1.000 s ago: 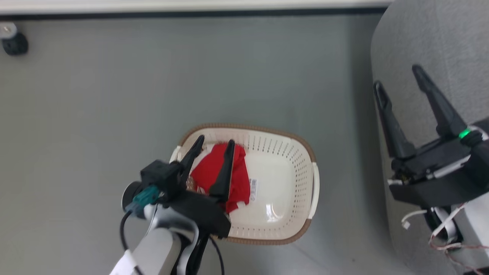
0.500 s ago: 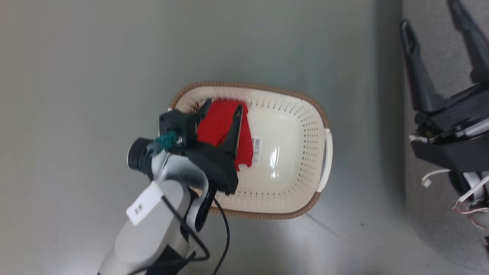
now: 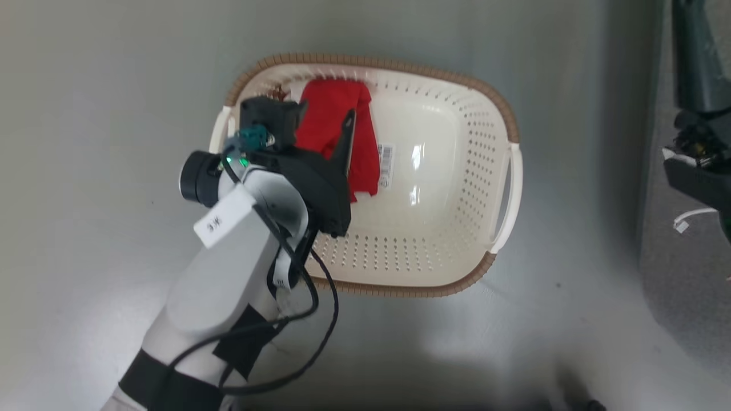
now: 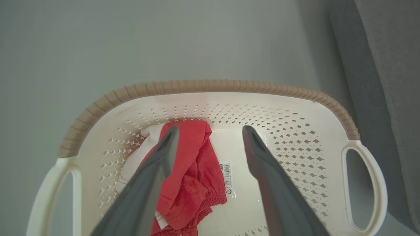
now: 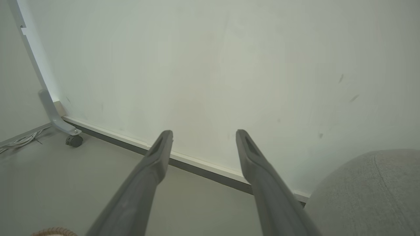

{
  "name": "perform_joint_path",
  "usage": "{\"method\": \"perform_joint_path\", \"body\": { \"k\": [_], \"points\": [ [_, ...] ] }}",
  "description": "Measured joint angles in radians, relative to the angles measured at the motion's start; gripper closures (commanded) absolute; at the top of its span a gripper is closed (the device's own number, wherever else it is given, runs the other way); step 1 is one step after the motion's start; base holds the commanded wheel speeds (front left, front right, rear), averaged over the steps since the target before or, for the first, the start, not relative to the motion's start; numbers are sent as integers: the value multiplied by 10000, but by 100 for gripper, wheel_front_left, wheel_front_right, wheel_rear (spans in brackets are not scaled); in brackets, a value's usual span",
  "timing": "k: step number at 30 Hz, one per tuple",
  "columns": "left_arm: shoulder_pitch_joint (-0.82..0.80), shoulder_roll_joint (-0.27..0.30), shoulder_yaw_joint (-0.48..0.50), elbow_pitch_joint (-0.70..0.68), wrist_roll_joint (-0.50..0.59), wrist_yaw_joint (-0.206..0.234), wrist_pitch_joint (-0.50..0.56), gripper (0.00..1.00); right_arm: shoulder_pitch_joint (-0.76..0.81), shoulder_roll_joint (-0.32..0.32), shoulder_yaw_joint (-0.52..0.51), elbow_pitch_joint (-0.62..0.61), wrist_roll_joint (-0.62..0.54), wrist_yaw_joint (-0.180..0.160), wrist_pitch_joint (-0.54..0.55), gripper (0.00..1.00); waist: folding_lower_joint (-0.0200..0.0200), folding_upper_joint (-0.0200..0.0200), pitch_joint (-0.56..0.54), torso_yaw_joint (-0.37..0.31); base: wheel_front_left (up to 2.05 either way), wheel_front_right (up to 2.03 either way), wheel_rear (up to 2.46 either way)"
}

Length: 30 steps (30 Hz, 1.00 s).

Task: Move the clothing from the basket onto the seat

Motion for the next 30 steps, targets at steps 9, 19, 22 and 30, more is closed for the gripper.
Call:
{"method": "perform_joint_path", "body": {
  "k": [9, 19, 22, 30],
  "points": [
    [-633, 0, -198, 1035, -554, 0, -10, 0, -389, 8, 71, 215, -13, 219, -238, 0, -1, 1, 1038, -111, 0, 0, 0],
    [-1436, -19, -581, 2180, -861, 0, -56, 0, -383, 81, 209, 508, 59, 355, -476, 0, -2, -1, 1182, -449, 0, 0, 0],
    [-1759, -25, -671, 2596, -746, 0, -6, 0, -377, 65, 194, 506, 73, 422, -500, 0, -2, -1, 1195, -505, 0, 0, 0],
    [-2147, -48, -742, 3651, -437, 0, 242, 0, -204, 48, 184, 514, 128, 426, -591, 0, -2, -1, 1245, -547, 0, 0, 0]
  ]
}}
